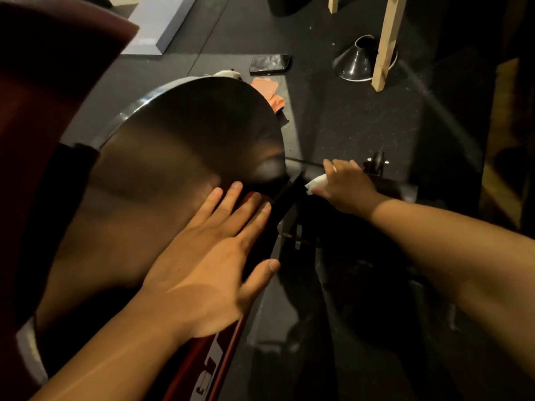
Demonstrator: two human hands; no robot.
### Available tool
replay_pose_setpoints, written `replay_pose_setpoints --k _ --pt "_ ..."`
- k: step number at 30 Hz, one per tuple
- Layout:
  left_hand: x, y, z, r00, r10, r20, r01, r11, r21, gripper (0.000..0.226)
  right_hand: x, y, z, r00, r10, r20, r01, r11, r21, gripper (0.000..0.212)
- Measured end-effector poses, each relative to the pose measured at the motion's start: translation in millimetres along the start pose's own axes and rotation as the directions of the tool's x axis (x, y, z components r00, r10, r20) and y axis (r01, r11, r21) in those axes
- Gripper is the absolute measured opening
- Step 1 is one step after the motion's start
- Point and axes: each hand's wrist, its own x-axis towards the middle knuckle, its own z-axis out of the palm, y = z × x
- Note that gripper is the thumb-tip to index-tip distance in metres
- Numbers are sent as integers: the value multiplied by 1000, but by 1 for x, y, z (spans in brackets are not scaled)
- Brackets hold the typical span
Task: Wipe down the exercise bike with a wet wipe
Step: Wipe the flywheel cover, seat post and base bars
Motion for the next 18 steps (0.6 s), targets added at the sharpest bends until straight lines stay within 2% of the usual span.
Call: replay_pose_setpoints --k 2,3,7,10,12,14,16,18 --pt "-1 1 0 1000 5 -12 -5 1000 -11 77 15 -15 -2 999 -28 42 30 999 -38 99" --pt "-1 0 0 1000 4 -16 -4 1000 -20 76 24 -23 -6 997 -14 70 16 999 -31 101" --pt "-1 0 0 999 13 -36 -15 999 -44 75 48 -44 -17 984 27 178 -37 998 54 81" --pt "-1 -1 0 999 13 -37 -14 999 -37 74 24 -25 -17 997 20 78 -29 993 119 87" --pt "-2 0 -1 1000 0 -22 -1 999 -37 74 -11 1 -11 1000 14 -13 -14 1000 26 88" --pt "-1 1 -2 1000 -14 -22 13 999 -37 78 -47 30 1 992 -29 -126 10 988 -154 80" --pt "-1 1 -4 1000 -24 15 25 999 -33 82 -72 46 6 980 14 -197 -48 984 -172 66" --pt "1 2 -5 1000 -11 20 11 1000 -18 85 -78 50 6 975 108 -196 -140 979 -152 58"
